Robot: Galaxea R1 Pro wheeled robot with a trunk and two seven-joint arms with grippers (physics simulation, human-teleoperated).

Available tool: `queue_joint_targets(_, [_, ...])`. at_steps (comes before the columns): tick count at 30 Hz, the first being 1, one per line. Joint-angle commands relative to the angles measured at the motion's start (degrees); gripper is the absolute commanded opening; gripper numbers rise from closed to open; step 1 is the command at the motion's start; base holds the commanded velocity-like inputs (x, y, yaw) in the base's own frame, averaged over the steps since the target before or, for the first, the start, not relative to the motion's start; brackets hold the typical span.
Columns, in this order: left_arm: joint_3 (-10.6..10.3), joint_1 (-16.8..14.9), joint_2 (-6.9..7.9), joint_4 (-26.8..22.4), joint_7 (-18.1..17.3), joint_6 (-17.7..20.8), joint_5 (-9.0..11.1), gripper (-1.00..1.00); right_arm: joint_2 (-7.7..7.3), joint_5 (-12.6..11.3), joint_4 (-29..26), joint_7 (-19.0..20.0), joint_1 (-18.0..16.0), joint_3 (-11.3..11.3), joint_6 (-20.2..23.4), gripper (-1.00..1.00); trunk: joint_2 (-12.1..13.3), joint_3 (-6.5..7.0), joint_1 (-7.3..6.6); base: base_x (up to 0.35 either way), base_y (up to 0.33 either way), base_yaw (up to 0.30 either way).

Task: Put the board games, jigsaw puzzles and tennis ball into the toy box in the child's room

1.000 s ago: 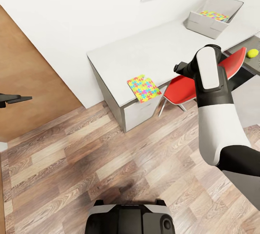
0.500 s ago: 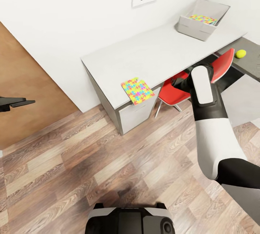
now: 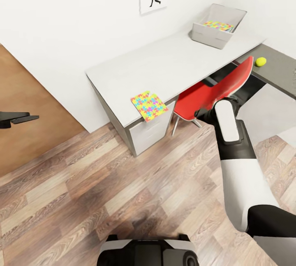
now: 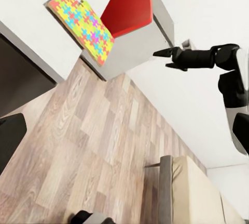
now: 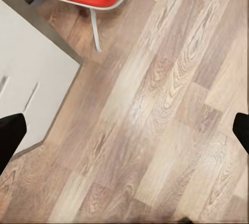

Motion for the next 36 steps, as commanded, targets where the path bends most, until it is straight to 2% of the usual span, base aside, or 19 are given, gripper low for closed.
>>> queue_joint_targets(1, [0.0, 0.0, 0.05, 0.1, -0.1, 0.6, 0.1, 1.00, 0.09, -0.5, -0.2, -0.6, 0.7, 0.0, 0.3, 1.00, -0.1, 0.02, 0.04, 0.000, 0.000, -0.119])
queue_joint_targets(8, [0.0, 0.0, 0.02, 1.5, -0.3, 0.1, 0.1, 1.00, 0.70, -0.6, -0.4, -0.2, 10.3, 0.2, -0.4, 1.00, -0.1, 0.66, 0.04, 0.000, 0.000, -0.120])
queue_joint_targets(12, [0.0, 0.0, 0.03, 1.8, -0.3, -0.1, 0.2, 1.00, 1.43, -0.5, 0.1, 0.1, 17.3, 0.4, -1.5, 1.00, -0.1, 1.03, 0.04, 0.000, 0.000, -0.120])
queue_joint_targets(15, [0.0, 0.0, -0.03, 3.4, -0.3, -0.2, 0.2, 1.00, 2.33, -0.4, 3.4, 0.8, 23.2, 1.1, -6.0, 1.00, -0.1, 1.31, 0.04, 0.000, 0.000, -0.120])
queue_joint_targets(17, [-0.1, 0.0, -0.05, 5.2, -0.3, -0.4, 0.2, 1.00, 3.01, -0.2, 5.9, 1.7, 25.8, 2.6, -9.3, 1.00, -0.1, 1.50, 0.04, 0.000, 0.000, -0.116])
queue_joint_targets(19, [0.0, 0.0, -0.06, 7.4, -0.3, -1.5, 0.2, 1.00, 3.30, -0.1, 9.4, 3.5, 27.7, 5.0, -13.0, 1.00, -0.1, 1.68, 0.04, 0.000, 0.000, -0.070])
queue_joint_targets(20, [-0.1, 0.0, -0.06, 10.0, -0.4, -3.7, 0.2, 1.00, 3.32, 0.1, 13.6, 6.3, 29.0, 8.1, -17.2, 1.00, -0.1, 1.78, 0.04, 0.000, 0.000, -0.032])
queue_joint_targets(23, [-0.1, 0.0, -0.07, 16.4, -0.4, -8.8, -0.1, 1.00, 3.36, 0.7, 21.3, 11.7, 30.1, 15.7, -27.8, 1.00, -0.1, 2.06, 0.04, 0.000, 0.000, -0.014])
queue_joint_targets(24, [-0.1, 0.0, -0.07, 17.6, -0.4, -9.7, -0.3, 1.00, 3.31, 0.8, 22.3, 12.3, 30.2, 17.0, -29.5, 1.00, -0.1, 2.15, 0.04, 0.000, 0.000, -0.007])
queue_joint_targets(26, [-0.4, 0.0, -0.12, 23.4, -0.4, -14.5, -2.3, 1.00, 3.33, 0.9, 25.6, 14.2, 30.4, 21.3, -35.0, 1.00, -0.1, 2.34, 0.04, 0.000, 0.000, -0.004])
queue_joint_targets(27, [-0.6, 0.0, -0.13, 25.0, -0.4, -16.0, -3.1, 1.00, 3.42, 0.9, 26.1, 14.5, 30.4, 22.2, -36.0, 1.00, -0.1, 2.44, 0.04, 0.000, 0.000, -0.002])
queue_joint_targets(28, [-0.9, 0.0, -0.19, 28.3, -0.3, -19.1, -4.8, 1.00, 3.55, 1.0, 26.9, 14.9, 30.4, 23.6, -37.8, 1.00, -0.1, 2.53, 0.04, 0.000, 0.000, -0.001])
queue_joint_targets(29, [-1.1, 0.0, -0.27, 30.0, -0.3, -20.7, -5.7, 1.00, 3.60, 1.0, 27.2, 15.1, 30.4, 24.2, -38.5, 1.00, -0.1, 2.63, 0.04, 0.000, 0.000, -0.001])
queue_joint_targets(30, [-1.3, 0.1, -0.68, 33.4, -0.3, -23.8, -7.3, 1.00, 3.63, 1.0, 27.6, 15.3, 30.5, 25.1, -39.6, 1.00, -0.1, 2.72, 0.04, 0.000, 0.000, 0.000])
queue_joint_targets(32, [-1.7, 0.1, -2.57, 40.4, -0.1, -30.1, -10.2, 1.00, 3.73, 1.0, 28.1, 15.6, 30.6, 26.2, -41.9, 1.00, -0.1, 2.91, 0.04, 0.000, 0.000, 0.000])
queue_joint_targets(36, [-2.0, 0.1, -5.73, 48.7, 0.0, -39.6, -12.8, 1.00, 3.74, 0.9, 28.3, 15.7, 30.7, 26.9, -44.6, 1.00, -0.1, 3.29, 0.04, 0.000, 0.000, 0.000])
